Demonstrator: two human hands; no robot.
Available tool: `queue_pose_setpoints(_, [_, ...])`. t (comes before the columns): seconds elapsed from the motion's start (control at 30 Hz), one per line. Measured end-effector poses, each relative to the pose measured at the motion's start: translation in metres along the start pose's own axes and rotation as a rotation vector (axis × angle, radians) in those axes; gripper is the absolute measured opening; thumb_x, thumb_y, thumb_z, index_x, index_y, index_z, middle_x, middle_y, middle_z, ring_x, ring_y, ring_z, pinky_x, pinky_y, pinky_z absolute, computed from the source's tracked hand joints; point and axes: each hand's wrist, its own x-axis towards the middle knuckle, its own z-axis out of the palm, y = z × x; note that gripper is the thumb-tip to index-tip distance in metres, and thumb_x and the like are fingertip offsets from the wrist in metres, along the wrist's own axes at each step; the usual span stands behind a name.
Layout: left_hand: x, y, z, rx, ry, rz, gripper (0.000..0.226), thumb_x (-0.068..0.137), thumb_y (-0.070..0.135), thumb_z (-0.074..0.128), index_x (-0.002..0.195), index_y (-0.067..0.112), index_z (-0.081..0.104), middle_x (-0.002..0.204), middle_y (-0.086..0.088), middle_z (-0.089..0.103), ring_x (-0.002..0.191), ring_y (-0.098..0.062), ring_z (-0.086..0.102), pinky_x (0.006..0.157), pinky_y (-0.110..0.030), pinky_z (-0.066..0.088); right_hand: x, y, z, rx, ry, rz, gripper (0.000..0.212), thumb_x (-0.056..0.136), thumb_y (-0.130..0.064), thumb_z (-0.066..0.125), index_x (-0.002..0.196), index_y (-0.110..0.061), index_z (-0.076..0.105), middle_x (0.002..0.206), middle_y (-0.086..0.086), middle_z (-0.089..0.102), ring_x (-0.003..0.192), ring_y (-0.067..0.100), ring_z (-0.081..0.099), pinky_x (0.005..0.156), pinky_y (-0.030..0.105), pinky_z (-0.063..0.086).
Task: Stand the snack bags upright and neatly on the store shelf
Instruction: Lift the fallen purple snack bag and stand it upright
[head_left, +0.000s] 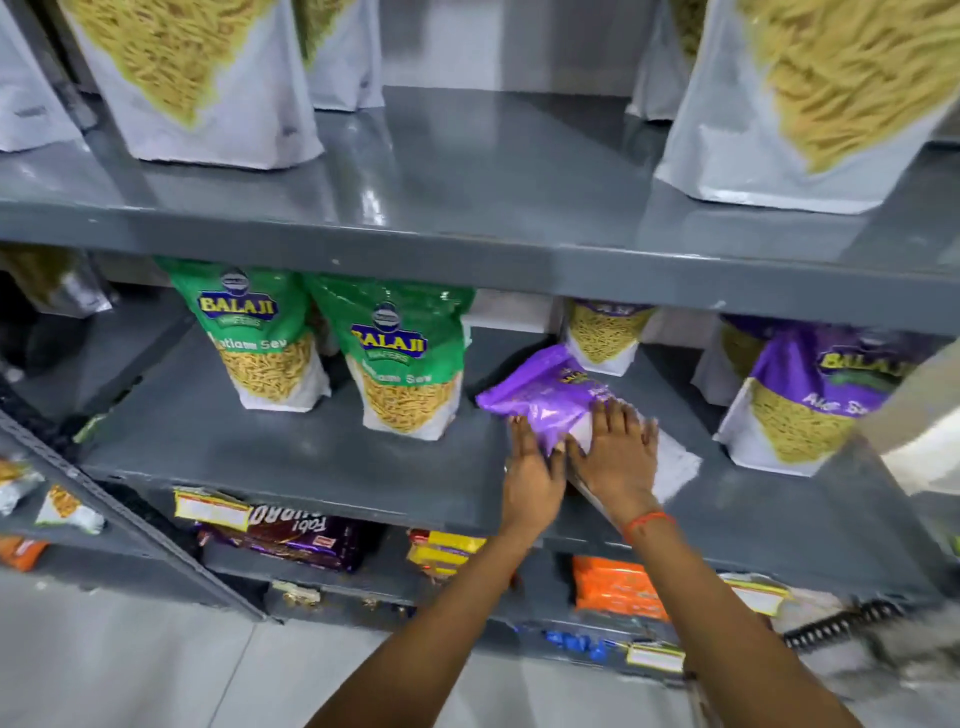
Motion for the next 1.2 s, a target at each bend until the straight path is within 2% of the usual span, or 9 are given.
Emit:
queue_pose_setpoints(0.23, [0.012, 0.013, 0.030, -0.113, 0.076, -0.407, 0.031, 0.083, 0.011, 0.058, 0.100, -0.014, 0.061, 0.103, -0.037, 0.065, 0.099, -0.045, 0.062, 0.083, -0.049, 0.052, 0.078, 0.127, 0.058, 0.098, -0.569, 0.282, 0.060, 0.079, -0.042, 0.055, 0.126, -0.005, 0.048, 0.133, 0.021, 0.051, 0.116, 0.036, 0.051, 0.101, 0.043, 0.036])
queue_pose_setpoints(0.33, [0.010, 0.007, 0.026, -0.455, 0.028, -0.572, 0.013, 0.079, 0.003, 0.062, 0.081, -0.010, 0.060, 0.069, -0.021, 0.071, 0.058, -0.028, 0.069, 0.065, -0.043, 0.061, 0.066, 0.097, -0.014, 0.318, -0.414, 0.144, 0.040, 0.097, -0.017, 0.034, 0.130, 0.006, 0.041, 0.130, 0.030, 0.051, 0.120, 0.039, 0.051, 0.101, 0.042, 0.039])
queue_pose_setpoints(0.43, [0.007, 0.012, 0.022, -0.634, 0.039, -0.602, 0.029, 0.082, -0.009, 0.056, 0.059, 0.006, 0.044, 0.047, -0.007, 0.059, 0.032, -0.010, 0.057, 0.053, -0.031, 0.057, 0.073, 0.091, -0.029, 0.524, -0.288, 0.000, 0.033, 0.079, -0.020, 0.068, 0.095, 0.009, 0.066, 0.101, 0.030, 0.069, 0.098, 0.022, 0.068, 0.078, 0.025, 0.052])
queue_pose_setpoints(0.57, [0.002, -0.001, 0.019, -0.718, 0.060, -0.525, 0.018, 0.085, -0.004, 0.055, 0.070, 0.005, 0.053, 0.049, 0.000, 0.065, 0.038, -0.005, 0.062, 0.042, -0.020, 0.054, 0.049, 0.102, -0.011, 0.880, -0.301, 0.353, 0.020, 0.085, 0.000, 0.050, 0.084, -0.002, 0.070, 0.102, 0.012, 0.064, 0.092, 0.023, 0.055, 0.073, 0.023, 0.048])
queue_pose_setpoints(0.67, [0.004, -0.004, 0.014, -0.769, 0.134, -0.368, 0.011, 0.086, 0.000, 0.056, 0.078, 0.007, 0.060, 0.058, 0.002, 0.069, 0.052, -0.010, 0.065, 0.049, -0.018, 0.055, 0.040, 0.098, -0.001, 1.044, -0.003, 0.314, 0.034, 0.087, 0.006, 0.044, 0.063, -0.014, 0.058, 0.087, 0.011, 0.057, 0.081, 0.020, 0.049, 0.065, 0.024, 0.041])
queue_pose_setpoints(0.8, [0.032, 0.014, 0.008, -0.762, 0.171, -0.189, 0.004, 0.085, 0.003, 0.058, 0.087, 0.003, 0.061, 0.075, -0.001, 0.067, 0.059, -0.003, 0.065, 0.056, -0.017, 0.056, 0.042, 0.096, -0.012, 1.073, 0.166, 0.248, 0.014, 0.091, -0.007, 0.046, 0.085, -0.014, 0.057, 0.078, 0.010, 0.056, 0.056, 0.009, 0.048, 0.055, 0.023, 0.043])
queue_pose_setpoints(0.93, [0.072, 0.020, 0.012, -0.653, 0.170, -0.174, 0.009, 0.085, 0.001, 0.057, 0.083, 0.004, 0.064, 0.049, 0.019, 0.065, 0.066, -0.015, 0.056, 0.056, -0.017, 0.054, 0.050, 0.102, -0.011, 0.949, 0.221, 0.165, 0.013, 0.091, -0.005, 0.048, 0.091, 0.001, 0.059, 0.087, 0.013, 0.060, 0.081, 0.020, 0.053, 0.076, 0.029, 0.039])
queue_pose_setpoints(1.1, [0.055, 0.013, 0.030, -0.340, 0.293, -0.050, 0.020, 0.079, -0.003, 0.062, 0.099, -0.001, 0.061, 0.102, -0.022, 0.066, 0.082, -0.021, 0.057, 0.075, -0.019, 0.047, 0.040, 0.113, 0.004, 0.910, 0.217, 0.150, 0.010, 0.089, -0.003, 0.051, 0.084, -0.008, 0.057, 0.083, 0.007, 0.057, 0.084, 0.023, 0.052, 0.078, 0.035, 0.042])
queue_pose_setpoints(1.2, [0.016, 0.015, 0.051, -0.281, 0.122, 0.109, 0.029, 0.074, 0.009, 0.071, 0.101, 0.004, 0.061, 0.103, -0.011, 0.059, 0.089, -0.019, 0.057, 0.075, -0.011, 0.047, 0.024, 0.110, 0.009, 0.890, 0.267, 0.047, 0.007, 0.079, -0.009, 0.052, 0.083, -0.013, 0.057, 0.087, 0.001, 0.056, 0.095, 0.035, 0.055, 0.087, 0.052, 0.046])
